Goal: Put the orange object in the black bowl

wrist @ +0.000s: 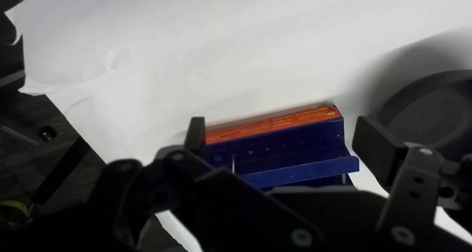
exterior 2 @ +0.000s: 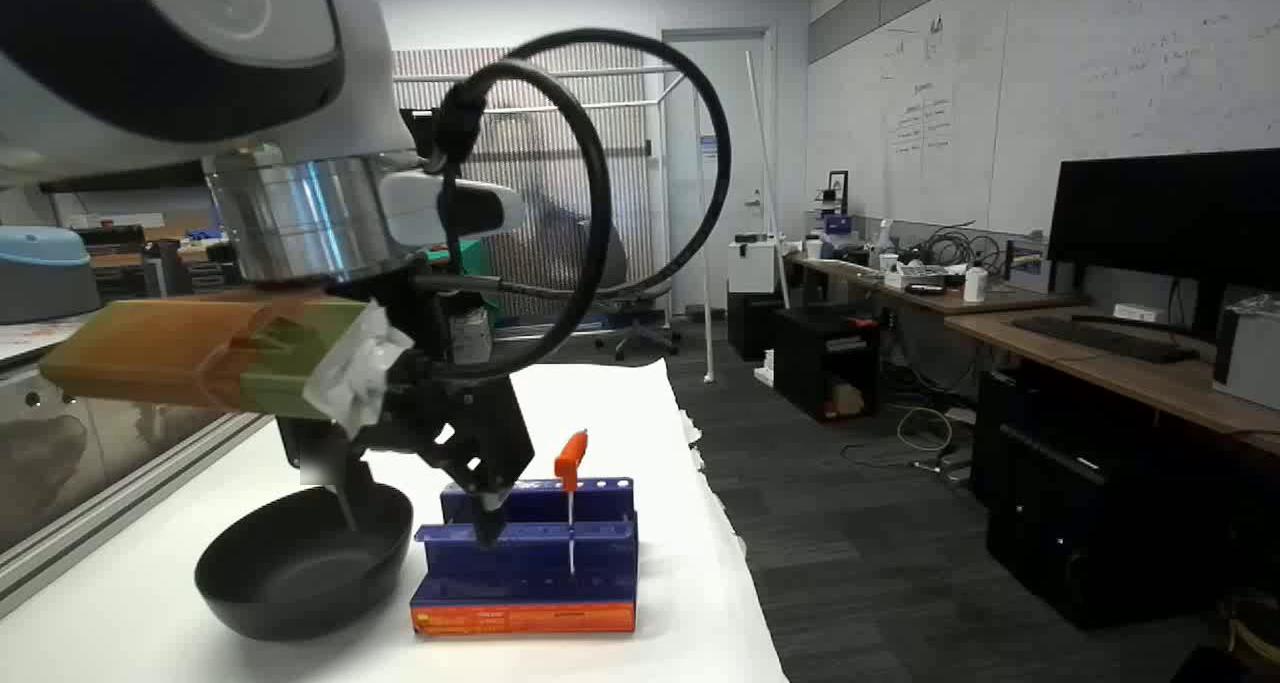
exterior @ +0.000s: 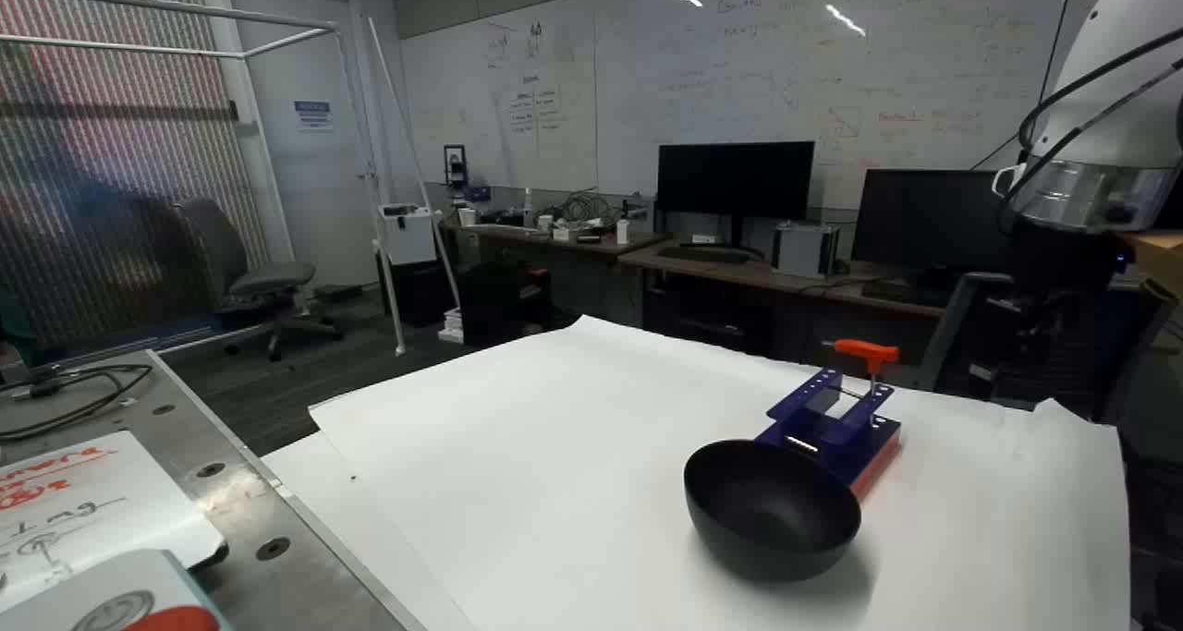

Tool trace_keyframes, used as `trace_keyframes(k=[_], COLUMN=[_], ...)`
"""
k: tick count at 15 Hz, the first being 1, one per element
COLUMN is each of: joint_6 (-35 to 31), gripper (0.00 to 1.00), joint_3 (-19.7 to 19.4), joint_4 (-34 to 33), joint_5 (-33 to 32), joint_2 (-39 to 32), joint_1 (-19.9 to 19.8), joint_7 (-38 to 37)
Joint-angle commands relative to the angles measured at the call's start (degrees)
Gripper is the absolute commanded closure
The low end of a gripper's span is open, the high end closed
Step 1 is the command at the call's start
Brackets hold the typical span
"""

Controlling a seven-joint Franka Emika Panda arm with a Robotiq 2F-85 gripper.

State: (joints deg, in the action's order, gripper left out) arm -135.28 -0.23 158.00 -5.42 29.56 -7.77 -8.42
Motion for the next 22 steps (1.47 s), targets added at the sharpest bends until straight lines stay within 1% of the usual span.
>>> trace_keyframes(k=[1, 7, 9, 13, 19, 20, 22], joint_6=[0.1, 0.1, 1.4, 5.6, 20.1, 22.8, 25.1], gripper=[0.00, 0.00, 0.00, 0.00, 0.00, 0.00, 0.00], joint_3=[-0.1, -0.1, -0.3, -1.1, -4.6, -4.9, -5.2], joint_4=[-0.2, -0.2, -3.9, -16.6, -36.9, -39.7, -43.2], joint_5=[-0.1, -0.1, 0.6, 0.5, 3.3, 4.1, 5.2], joint_2=[0.0, 0.1, -2.1, -10.9, -26.8, -29.3, -33.0], joint_1=[0.1, 0.1, 0.5, 0.9, 1.1, 1.0, 0.7], joint_7=[0.0, 0.0, 0.2, 3.0, 11.0, 12.6, 14.0])
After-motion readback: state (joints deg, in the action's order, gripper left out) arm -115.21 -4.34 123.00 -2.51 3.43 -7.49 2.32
